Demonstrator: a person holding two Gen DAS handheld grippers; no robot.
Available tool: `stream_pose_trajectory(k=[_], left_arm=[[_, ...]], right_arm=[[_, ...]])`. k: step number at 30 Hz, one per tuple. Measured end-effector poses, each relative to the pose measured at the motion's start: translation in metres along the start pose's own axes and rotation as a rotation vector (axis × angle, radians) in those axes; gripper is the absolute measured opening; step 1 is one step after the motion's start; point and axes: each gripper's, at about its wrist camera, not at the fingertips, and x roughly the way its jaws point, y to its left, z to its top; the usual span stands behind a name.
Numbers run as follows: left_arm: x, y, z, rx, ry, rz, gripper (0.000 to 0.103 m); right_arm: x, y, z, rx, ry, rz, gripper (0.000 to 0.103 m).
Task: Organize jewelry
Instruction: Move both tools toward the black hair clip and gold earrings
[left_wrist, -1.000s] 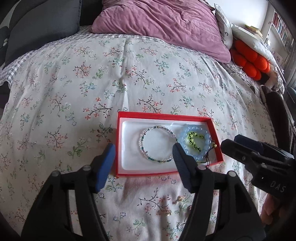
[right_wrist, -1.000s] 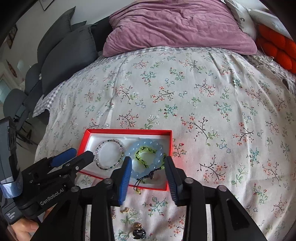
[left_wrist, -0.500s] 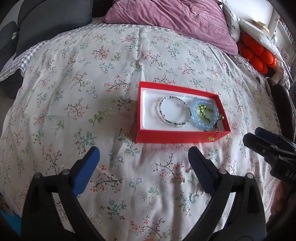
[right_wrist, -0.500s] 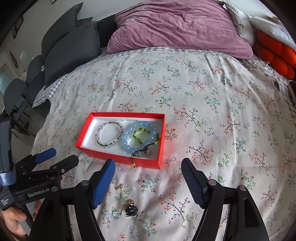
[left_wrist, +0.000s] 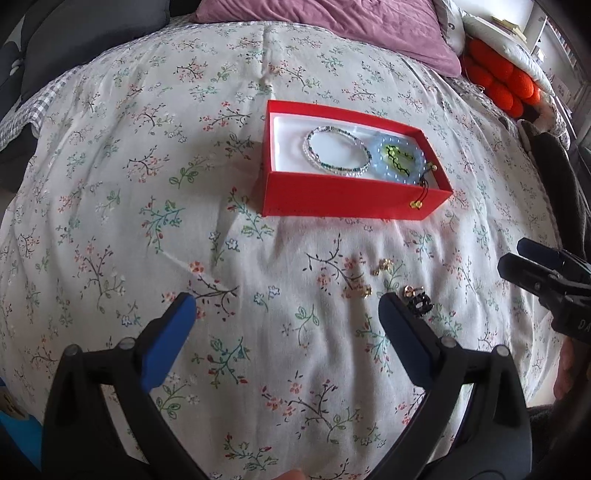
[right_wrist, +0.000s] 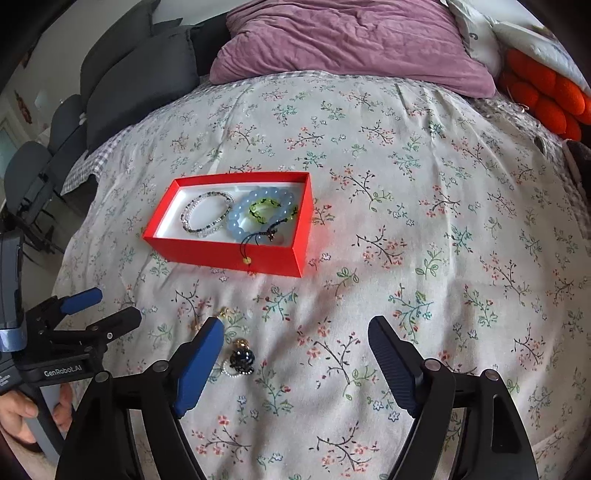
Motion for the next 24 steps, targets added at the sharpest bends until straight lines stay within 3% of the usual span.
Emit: stream_pose_trajectory(k=[6,19,23,24], left_arm=[[0.008,0.002,-0.02,0.023,0.005,0.032,0.099],[0.032,-0.016,-0.046,0.182,0.031,0.088,0.099],[0.033,-0.02,-0.051,0.201,-0.012,0.094,0.099],[0.033,-0.021,-0.053,0.208,-0.021,0.095,0.099]], right_arm=[[0.009,0.0,-0.025,-0.069,0.04,-0.046,0.082],[0.055,0.016,-0.077,-0.255,0.134,-0.093,0.083],[0.062,0.014,-0.085,-0.274,0.077,-0.116,0.103],[0.064,0.011,-0.087,-0.265,0.071,-0.103,0.103]])
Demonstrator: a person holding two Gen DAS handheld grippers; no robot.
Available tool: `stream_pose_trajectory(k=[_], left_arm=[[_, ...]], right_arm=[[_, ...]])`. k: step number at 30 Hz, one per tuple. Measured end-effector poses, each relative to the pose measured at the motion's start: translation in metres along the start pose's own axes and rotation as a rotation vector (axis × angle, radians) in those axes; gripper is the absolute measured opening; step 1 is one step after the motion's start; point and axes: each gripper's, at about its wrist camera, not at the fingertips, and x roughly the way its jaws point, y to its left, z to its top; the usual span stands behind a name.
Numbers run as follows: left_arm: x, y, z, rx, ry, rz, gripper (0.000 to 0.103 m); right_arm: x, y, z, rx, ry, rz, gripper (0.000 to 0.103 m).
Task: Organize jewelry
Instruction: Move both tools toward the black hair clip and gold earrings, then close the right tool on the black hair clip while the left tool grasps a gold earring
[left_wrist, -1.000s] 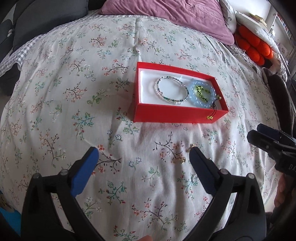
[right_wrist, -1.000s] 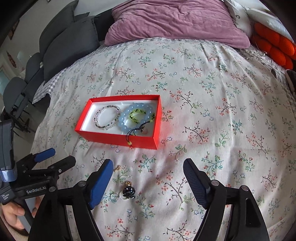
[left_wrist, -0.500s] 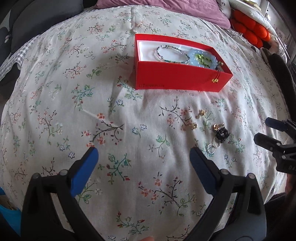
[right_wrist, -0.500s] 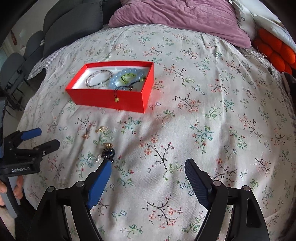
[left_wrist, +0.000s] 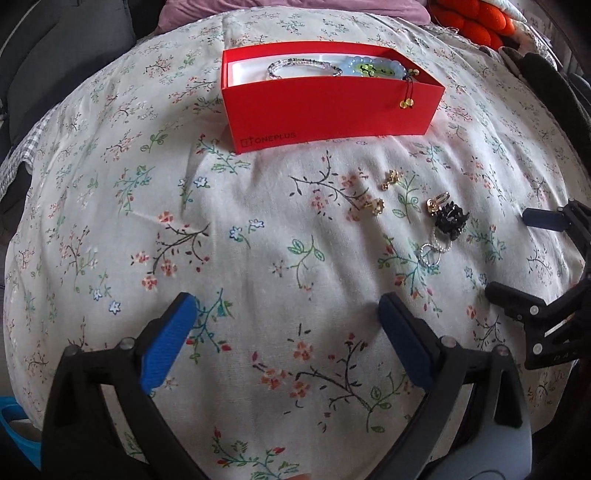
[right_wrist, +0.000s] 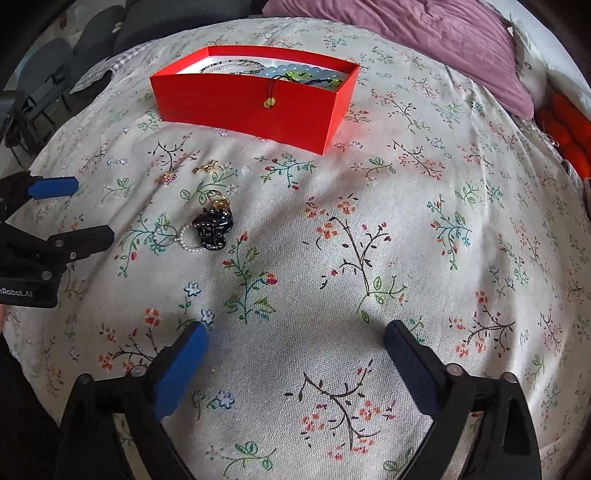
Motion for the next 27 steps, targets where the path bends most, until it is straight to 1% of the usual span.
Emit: stream_pose_trajectory(k=[3,5,10,11,13,16,18,19,21,25,27], left_arm=[[-0.001,-0.006,-0.004,0.02,-0.035,0.007,0.099],[-0.001,-0.007,-0.005,0.031,-0.05,0.004,0.099],[-0.002,-0.011,-0.005,0.054,-0.06,-0.007,0.099],[-0.002,-0.011,-0.005,0.056,-0.059,-0.008,0.099],[0.001,-0.008,-0.002,0.058,-0.058,-0.011,0.099],[0.001,-0.008,0.0,0.06,-0.056,-0.015,0.099],[0.001,-0.007,0.0,0.055,-0.054,-0.021,0.099],[0.0,-0.007,0.001,0.052,-0.052,-0.026,0.099],[0.0,-0.007,0.0,0.049,-0.052,-0.03,0.099],[-0.002,-0.007,0.0,0.045,-0.053,-0.039,0.099],[-0.002,-0.007,0.0,0.042,-0.056,-0.048,0.099]], right_arm=[[0.002,-0.001,-0.004,-0.001,-0.056,0.015,0.103],[0.004,0.0,-0.003,-0.012,-0.059,0.007,0.103],[0.001,0.009,0.007,-0.009,-0.097,0.003,0.103],[0.0,0.01,0.009,-0.006,-0.107,0.012,0.103],[-0.003,0.013,0.015,-0.003,-0.128,0.043,0.099],[-0.006,0.02,0.022,-0.019,-0.153,0.061,0.086],[-0.005,0.023,0.026,-0.022,-0.161,0.063,0.071],[-0.006,0.025,0.028,-0.02,-0.165,0.069,0.067],[-0.006,0.027,0.03,-0.018,-0.168,0.087,0.057],[-0.007,0.032,0.035,-0.02,-0.168,0.117,0.051],[-0.005,0.032,0.037,-0.02,-0.165,0.128,0.038]])
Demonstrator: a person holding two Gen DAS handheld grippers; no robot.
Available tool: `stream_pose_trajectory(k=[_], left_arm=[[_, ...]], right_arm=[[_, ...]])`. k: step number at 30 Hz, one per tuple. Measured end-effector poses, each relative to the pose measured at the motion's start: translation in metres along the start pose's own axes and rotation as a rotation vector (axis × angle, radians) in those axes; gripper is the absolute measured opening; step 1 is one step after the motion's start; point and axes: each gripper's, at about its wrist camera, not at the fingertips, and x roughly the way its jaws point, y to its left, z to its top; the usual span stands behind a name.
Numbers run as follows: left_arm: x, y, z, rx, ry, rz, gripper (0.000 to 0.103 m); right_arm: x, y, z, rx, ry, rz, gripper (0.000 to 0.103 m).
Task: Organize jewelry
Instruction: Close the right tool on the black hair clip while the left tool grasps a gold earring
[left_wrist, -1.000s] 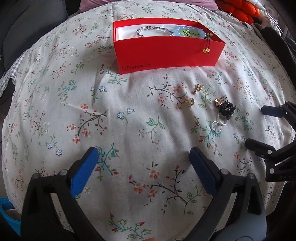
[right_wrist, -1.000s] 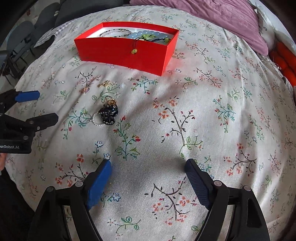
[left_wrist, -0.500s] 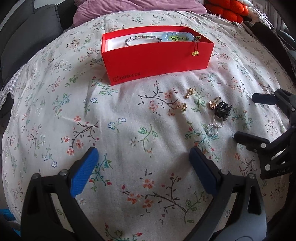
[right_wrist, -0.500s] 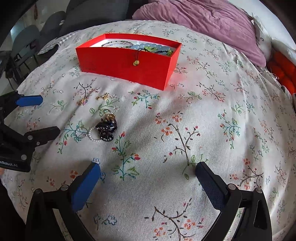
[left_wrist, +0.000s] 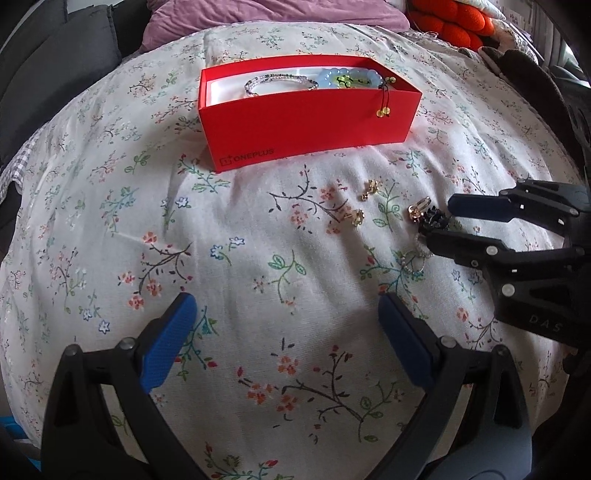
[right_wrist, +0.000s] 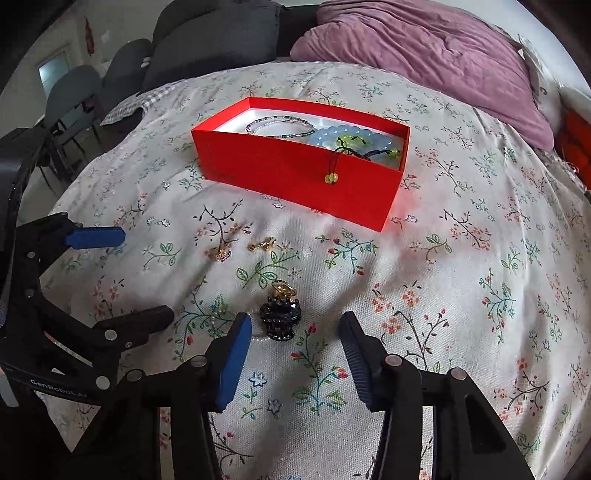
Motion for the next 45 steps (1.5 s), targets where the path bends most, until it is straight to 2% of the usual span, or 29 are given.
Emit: stream_pose_trajectory(k=[2,8,11,15,18,21,29,33,37,45], left_arm=[[-0.001,-0.001,0.001,-0.002,-0.004,-0.015,0.097],[-0.004,-0.015,0.008,0.018,-0.023,-0.083,0.086],[-0.003,-0.029,0.012,0.047,-0.033,-0.123,0.077],[0.002,-0.045,0.021,0.055,-0.014,-0.228,0.05],[0.006,-0.053,0.029,0.028,-0.013,-0.268,0.048],[0.011,-0.061,0.036,0.026,-0.009,-0.27,0.048],[0.023,-0.071,0.043,0.0,-0.002,-0.204,0.042],[0.026,-0.073,0.044,-0.005,-0.005,-0.173,0.033],[0.025,-0.075,0.044,0.011,-0.014,-0.149,0.014],[0.021,-0.074,0.043,0.02,-0.019,-0.154,0.014]], right_arm=[[0.002,-0.002,0.0,0.008,0.012,0.026,0.022],[-0.008,-0.01,-0.005,0.011,-0.003,0.024,0.022],[-0.016,-0.017,-0.008,0.024,-0.013,0.013,0.022],[-0.024,-0.03,-0.012,0.048,-0.02,-0.006,0.022],[-0.028,-0.036,-0.013,0.057,-0.023,-0.009,0.022],[-0.03,-0.037,-0.015,0.055,-0.023,-0.011,0.022],[-0.03,-0.043,-0.017,0.059,-0.008,-0.017,0.022],[-0.03,-0.048,-0.018,0.069,-0.003,-0.021,0.022],[-0.029,-0.051,-0.019,0.076,0.004,-0.025,0.022],[-0.028,-0.051,-0.018,0.078,0.007,-0.025,0.022]])
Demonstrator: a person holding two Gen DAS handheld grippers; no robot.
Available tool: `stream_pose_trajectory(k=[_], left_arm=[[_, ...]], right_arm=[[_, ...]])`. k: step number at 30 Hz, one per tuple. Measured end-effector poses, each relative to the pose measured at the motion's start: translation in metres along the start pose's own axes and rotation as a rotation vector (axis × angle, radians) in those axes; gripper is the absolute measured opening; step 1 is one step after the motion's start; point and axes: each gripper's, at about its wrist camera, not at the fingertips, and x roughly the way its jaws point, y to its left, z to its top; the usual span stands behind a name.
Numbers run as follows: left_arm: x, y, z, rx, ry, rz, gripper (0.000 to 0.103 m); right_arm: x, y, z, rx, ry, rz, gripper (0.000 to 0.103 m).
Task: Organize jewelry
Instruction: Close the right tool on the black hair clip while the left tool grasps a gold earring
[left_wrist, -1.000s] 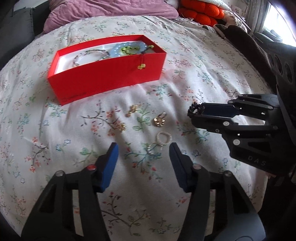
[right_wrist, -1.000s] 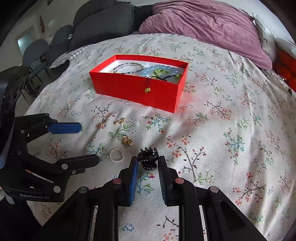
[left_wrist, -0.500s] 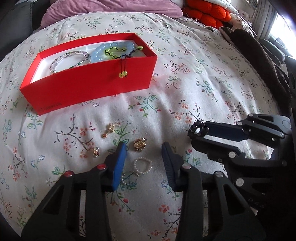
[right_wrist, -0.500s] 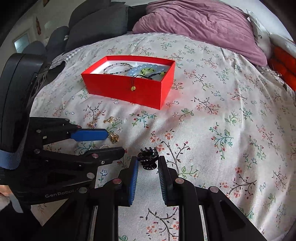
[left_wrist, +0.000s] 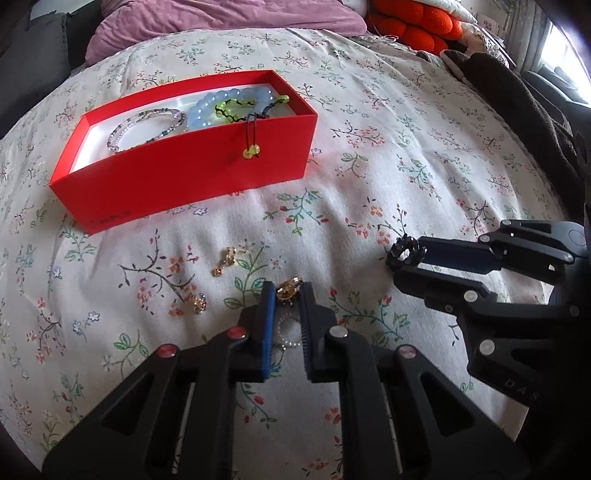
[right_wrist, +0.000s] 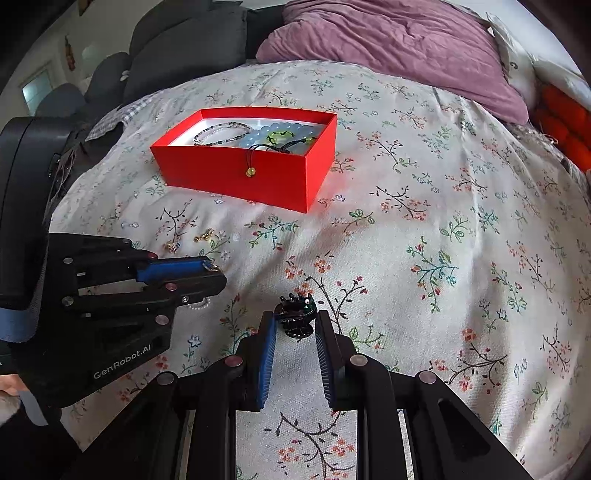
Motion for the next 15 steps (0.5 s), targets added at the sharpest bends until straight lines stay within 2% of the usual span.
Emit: stream_pose_trajectory(k=[15], left_arm=[[-0.028,0.016,-0.001,-0.018,-0.036,-0.009,0.014]], right_arm=[[-0.001,0.015,0.013,-0.018,-0.012,0.013,0.022]])
